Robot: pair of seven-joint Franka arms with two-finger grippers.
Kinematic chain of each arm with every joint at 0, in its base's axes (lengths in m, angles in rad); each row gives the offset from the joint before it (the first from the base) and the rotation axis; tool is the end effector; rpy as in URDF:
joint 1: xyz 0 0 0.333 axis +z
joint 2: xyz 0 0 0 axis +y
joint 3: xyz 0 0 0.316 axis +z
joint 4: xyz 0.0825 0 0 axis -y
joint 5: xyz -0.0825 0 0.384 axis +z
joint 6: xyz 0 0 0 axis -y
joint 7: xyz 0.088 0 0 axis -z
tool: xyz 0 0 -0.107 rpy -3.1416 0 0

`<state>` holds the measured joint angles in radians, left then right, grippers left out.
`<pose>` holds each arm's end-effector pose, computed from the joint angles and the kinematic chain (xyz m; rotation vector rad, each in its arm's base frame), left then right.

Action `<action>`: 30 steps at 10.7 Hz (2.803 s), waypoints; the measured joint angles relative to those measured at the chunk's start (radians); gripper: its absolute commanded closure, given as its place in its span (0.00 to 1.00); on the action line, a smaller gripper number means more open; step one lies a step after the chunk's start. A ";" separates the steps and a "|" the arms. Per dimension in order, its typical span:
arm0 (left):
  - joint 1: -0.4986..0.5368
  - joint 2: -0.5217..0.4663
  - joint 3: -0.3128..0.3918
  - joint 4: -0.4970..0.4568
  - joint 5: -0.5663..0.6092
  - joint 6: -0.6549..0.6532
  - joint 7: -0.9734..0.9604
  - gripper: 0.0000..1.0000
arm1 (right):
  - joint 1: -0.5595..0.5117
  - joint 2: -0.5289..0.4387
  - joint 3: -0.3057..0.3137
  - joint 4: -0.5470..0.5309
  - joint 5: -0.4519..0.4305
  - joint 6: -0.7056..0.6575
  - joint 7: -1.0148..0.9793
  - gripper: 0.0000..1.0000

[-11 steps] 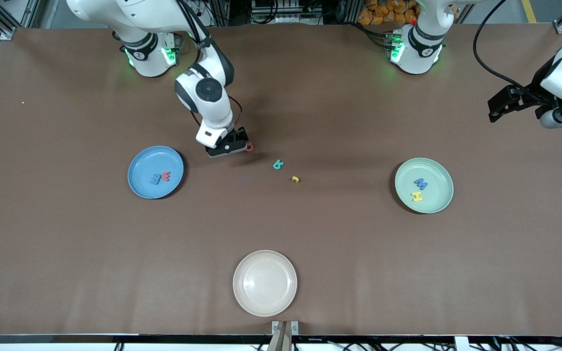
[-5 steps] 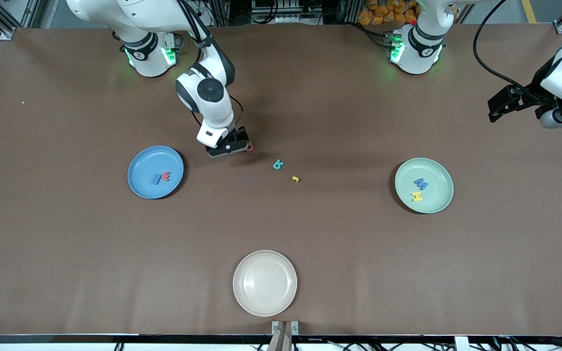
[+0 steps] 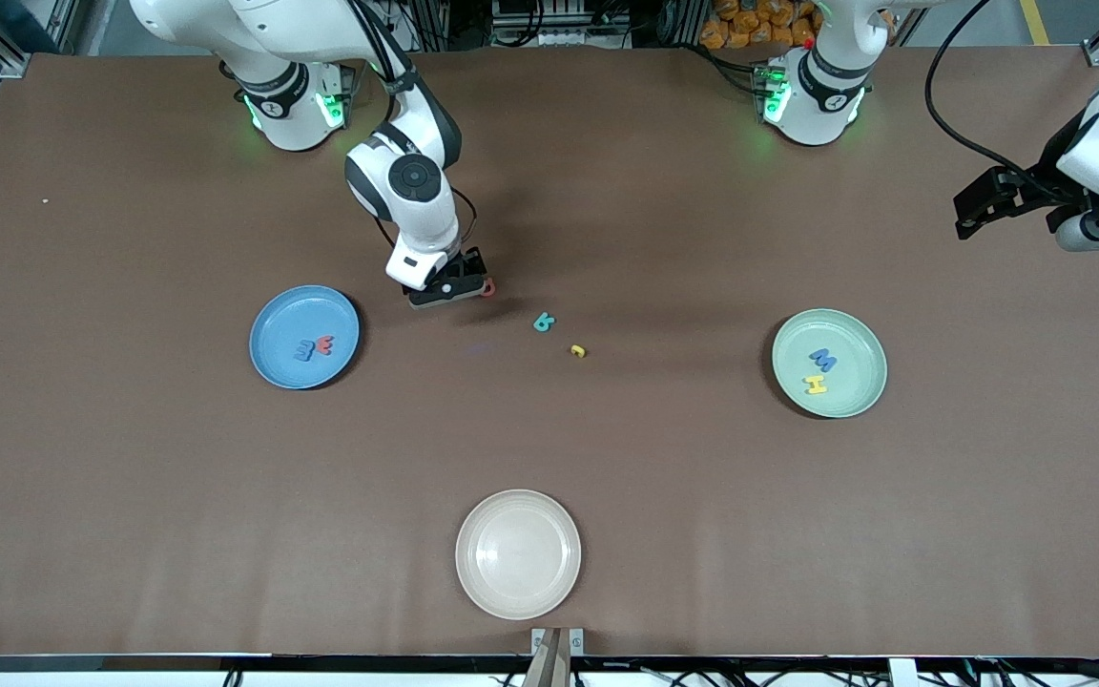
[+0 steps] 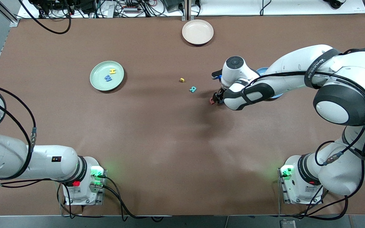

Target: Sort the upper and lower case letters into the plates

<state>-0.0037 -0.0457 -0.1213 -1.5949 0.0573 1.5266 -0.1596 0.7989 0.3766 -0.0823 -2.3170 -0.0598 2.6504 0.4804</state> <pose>0.5322 -0.0621 0.6343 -3.0756 -0.0564 0.0212 0.3900 0.3395 0.1760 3.0368 0.4507 -0.0044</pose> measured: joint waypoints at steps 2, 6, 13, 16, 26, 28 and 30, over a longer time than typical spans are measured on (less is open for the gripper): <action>0.000 0.000 0.000 0.000 0.000 0.000 0.000 0.00 | 0.000 0.000 0.000 0.021 0.000 -0.036 0.005 0.00; 0.000 0.000 0.000 0.000 0.000 0.000 0.000 0.00 | 0.006 0.000 0.000 0.024 0.000 -0.044 0.032 0.00; 0.000 0.000 0.000 0.000 0.000 -0.001 0.000 0.00 | 0.023 0.003 -0.001 0.023 0.000 -0.047 0.061 0.00; 0.000 0.000 0.000 0.000 0.000 -0.001 0.000 0.00 | 0.023 0.006 -0.005 0.023 0.000 -0.047 0.061 0.00; -0.005 0.000 -0.001 -0.003 0.000 -0.003 0.000 0.00 | 0.002 0.033 -0.014 0.066 0.000 -0.034 0.064 0.06; -0.006 0.000 -0.001 -0.003 0.000 -0.004 0.000 0.00 | 0.004 0.040 -0.014 0.070 0.000 -0.037 0.064 0.04; -0.006 0.000 -0.001 -0.003 0.000 -0.004 0.000 0.00 | 0.005 0.046 -0.013 0.070 0.000 -0.039 0.064 0.04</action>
<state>-0.0097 -0.0455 -0.1223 -1.5984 0.0573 1.5228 -0.1596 0.8038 0.4228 -0.0951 -2.2473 -0.0602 2.6113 0.5446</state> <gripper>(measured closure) 0.000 0.040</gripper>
